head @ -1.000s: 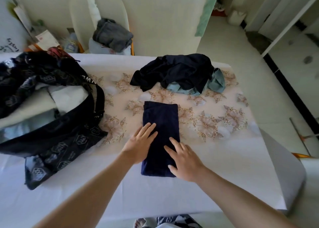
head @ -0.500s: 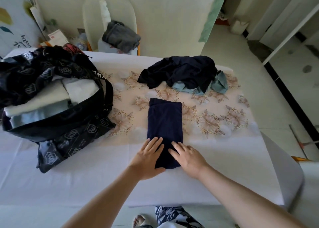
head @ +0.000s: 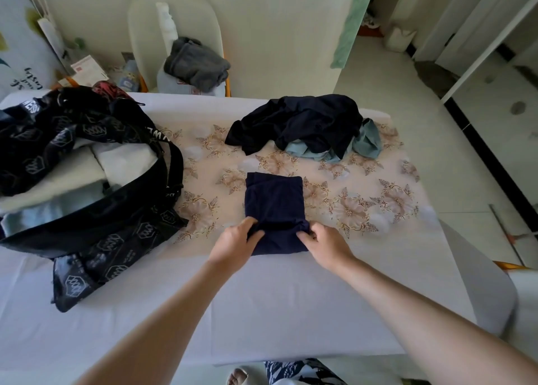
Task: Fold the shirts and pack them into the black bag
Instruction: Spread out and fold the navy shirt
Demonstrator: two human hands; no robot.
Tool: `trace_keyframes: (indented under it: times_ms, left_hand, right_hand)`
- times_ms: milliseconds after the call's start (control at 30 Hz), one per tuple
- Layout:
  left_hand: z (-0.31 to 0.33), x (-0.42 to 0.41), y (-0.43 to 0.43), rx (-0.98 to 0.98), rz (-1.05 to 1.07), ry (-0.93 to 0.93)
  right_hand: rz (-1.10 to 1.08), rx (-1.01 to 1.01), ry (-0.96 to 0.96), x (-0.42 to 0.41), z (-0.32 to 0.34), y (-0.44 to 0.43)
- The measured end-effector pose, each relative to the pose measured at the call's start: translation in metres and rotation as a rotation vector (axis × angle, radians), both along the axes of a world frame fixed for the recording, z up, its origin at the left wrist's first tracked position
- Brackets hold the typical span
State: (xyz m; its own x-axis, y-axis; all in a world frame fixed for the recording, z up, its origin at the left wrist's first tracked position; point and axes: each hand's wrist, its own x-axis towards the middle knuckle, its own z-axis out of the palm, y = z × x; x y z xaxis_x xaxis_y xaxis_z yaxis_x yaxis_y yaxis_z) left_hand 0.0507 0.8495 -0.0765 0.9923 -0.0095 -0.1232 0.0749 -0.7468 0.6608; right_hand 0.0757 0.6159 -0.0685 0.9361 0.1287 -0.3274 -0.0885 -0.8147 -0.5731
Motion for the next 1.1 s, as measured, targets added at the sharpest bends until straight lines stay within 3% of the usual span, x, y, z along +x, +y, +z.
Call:
trace_keyframes:
  times_ms: [67,133,200,233,300,367,467,567,600,700,767,900,1100]
  left_hand:
    - [0.008,0.015,-0.006,-0.01,0.088,-0.018]
    - [0.008,0.023,-0.015,0.112,0.078,-0.286]
    - [0.0,0.025,-0.028,0.261,-0.105,-0.581]
    - [-0.007,0.024,-0.033,0.303,-0.25,-0.62]
    - [-0.026,0.022,-0.038,0.444,-0.46,-0.48]
    - [-0.042,0.022,-0.034,0.581,-0.485,-0.246]
    - [-0.051,0.036,-0.026,0.603,-0.499,-0.114]
    - [-0.051,0.054,-0.023,0.604,-0.59,-0.069]
    - [-0.052,0.058,-0.021,0.59,-0.598,-0.068]
    - [-0.053,0.063,-0.016,0.547,-0.58,-0.113]
    - [-0.053,0.062,-0.011,0.53,-0.535,-0.164]
    - [-0.052,0.049,0.0,0.411,-0.478,-0.308]
    - [-0.04,0.049,0.011,0.155,-0.389,-0.143]
  right_hand:
    - [-0.109,-0.005,-0.025,0.011,-0.005,0.005]
    - [-0.18,-0.028,-0.025,0.023,-0.008,0.01]
    - [-0.189,-0.098,-0.011,0.034,-0.012,0.015]
    - [-0.189,-0.129,-0.011,0.039,-0.015,0.017]
    - [-0.222,-0.156,-0.02,0.047,-0.02,0.02]
    - [-0.261,-0.193,-0.028,0.052,-0.026,0.022]
    - [-0.227,-0.249,-0.144,0.05,-0.032,0.02]
    - [0.162,-0.287,-0.585,0.043,-0.04,0.013]
    - [0.312,-0.272,-0.627,0.042,-0.044,0.009]
    - [0.576,-0.338,-0.313,0.038,-0.047,-0.002]
    - [0.641,-0.397,-0.231,0.041,-0.049,-0.008]
    - [0.625,-0.396,-0.173,0.055,-0.041,-0.003]
    - [0.416,-0.229,-0.07,0.06,-0.021,0.008]
